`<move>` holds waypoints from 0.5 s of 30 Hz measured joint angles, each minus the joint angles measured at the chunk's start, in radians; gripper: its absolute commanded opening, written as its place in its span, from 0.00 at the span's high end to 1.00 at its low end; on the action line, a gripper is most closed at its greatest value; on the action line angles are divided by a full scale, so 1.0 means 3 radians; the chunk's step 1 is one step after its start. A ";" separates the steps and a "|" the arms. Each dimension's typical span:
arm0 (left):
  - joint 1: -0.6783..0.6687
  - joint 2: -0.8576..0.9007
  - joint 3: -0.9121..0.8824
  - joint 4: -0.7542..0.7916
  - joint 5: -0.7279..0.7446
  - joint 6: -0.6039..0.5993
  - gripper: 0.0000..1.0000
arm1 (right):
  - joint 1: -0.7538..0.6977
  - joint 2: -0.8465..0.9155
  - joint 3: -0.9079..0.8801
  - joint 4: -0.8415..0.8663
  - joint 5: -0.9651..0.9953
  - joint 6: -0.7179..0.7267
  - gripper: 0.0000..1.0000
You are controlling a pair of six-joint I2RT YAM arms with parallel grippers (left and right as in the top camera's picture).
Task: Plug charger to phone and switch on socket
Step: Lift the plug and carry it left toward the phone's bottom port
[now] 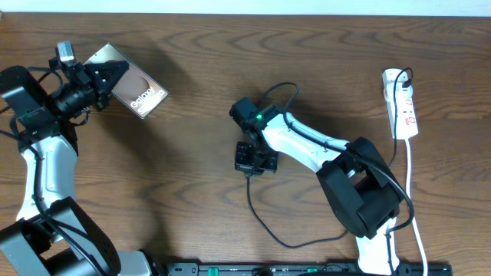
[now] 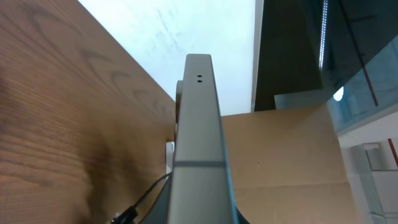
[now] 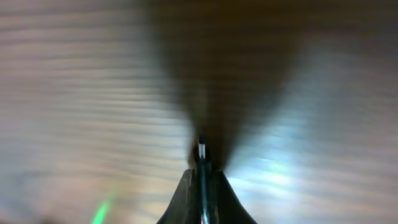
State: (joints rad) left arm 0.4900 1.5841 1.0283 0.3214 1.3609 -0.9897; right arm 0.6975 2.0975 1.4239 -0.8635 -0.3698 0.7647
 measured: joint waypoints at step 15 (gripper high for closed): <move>0.0000 0.0000 -0.0005 0.0123 0.0125 0.0056 0.93 | -0.0173 0.0078 0.0060 0.1228 -0.2886 -0.2018 0.99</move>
State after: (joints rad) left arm 0.4900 1.5841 1.0267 0.3584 1.3983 -0.9730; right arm 0.6456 2.1208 1.4418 -0.4950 -1.2358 0.1593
